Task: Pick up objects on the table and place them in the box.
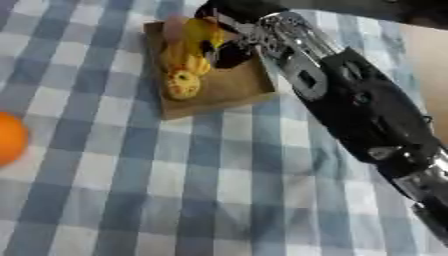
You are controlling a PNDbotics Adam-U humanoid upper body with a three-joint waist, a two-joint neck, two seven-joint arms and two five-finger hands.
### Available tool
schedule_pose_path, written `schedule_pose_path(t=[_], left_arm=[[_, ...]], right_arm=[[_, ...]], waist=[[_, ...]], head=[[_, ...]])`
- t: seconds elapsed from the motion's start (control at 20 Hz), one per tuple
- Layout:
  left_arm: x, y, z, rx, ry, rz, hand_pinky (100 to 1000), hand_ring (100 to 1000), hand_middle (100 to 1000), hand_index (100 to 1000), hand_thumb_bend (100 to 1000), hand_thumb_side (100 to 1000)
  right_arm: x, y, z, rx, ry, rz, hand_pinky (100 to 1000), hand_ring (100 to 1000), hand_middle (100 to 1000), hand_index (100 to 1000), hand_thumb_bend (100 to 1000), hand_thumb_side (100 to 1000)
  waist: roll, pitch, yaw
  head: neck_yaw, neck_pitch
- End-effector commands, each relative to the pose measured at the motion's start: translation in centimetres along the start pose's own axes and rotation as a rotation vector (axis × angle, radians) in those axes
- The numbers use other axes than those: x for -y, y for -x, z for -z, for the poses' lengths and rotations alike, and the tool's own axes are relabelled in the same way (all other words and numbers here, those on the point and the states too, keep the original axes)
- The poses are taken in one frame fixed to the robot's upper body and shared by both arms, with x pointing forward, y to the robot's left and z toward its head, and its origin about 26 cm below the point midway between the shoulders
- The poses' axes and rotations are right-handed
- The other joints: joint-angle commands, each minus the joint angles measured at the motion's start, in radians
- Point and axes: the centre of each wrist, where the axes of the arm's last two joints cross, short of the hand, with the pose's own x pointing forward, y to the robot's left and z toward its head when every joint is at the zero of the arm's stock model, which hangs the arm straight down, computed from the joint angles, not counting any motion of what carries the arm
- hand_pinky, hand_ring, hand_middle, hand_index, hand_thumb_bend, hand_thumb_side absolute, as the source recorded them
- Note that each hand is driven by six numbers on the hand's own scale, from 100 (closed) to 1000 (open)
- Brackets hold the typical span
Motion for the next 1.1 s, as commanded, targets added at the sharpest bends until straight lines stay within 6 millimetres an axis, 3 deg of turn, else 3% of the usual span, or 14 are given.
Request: schedule_pose_path(t=[0.05,0.4,0.65,0.85,1.0,1.1], left_arm=[[-0.4,-0.5,0.5,0.022,-0.004,0.007,731,782,692,773,258,543],[-0.6,-0.5,0.4,0.021,-0.008,0.012,731,781,691,773,260,541],[-0.6,-0.5,0.4,0.022,-0.008,0.011,732,780,691,773,262,540],[-0.7,-0.5,0.4,0.02,-0.011,0.013,732,780,691,773,262,537],[-0.9,-0.5,0.5,0.023,-0.012,0.025,733,779,691,774,264,535],[-1.1,-0.5,0.5,0.025,-0.008,0.04,734,780,692,775,265,533]], right_arm=[[2.6,0.6,-1.7,-0.018,0.052,-0.003,814,889,897,934,100,324],[4.2,0.2,-4.1,-0.017,0.085,0.017,841,918,909,958,100,314],[4.3,-0.2,-4.6,-0.019,0.082,0.008,843,918,904,960,100,301],[4.7,-0.4,-5.3,-0.005,0.109,0.015,814,876,867,937,100,253],[5.4,-0.8,-7.1,0.024,0.16,0.009,799,856,841,915,100,177],[5.7,-1.4,-9.0,0.054,0.194,0.0,793,842,829,908,100,181]], waist=[[0.014,-0.031,-0.004],[0.022,-0.043,-0.016],[0.03,-0.049,-0.017],[0.036,-0.055,-0.019],[0.04,-0.06,-0.024],[0.042,-0.063,-0.028]], head=[[0.006,0.0],[0.016,0.01],[0.02,0.015],[0.029,0.026],[0.056,0.04],[0.073,0.046]])
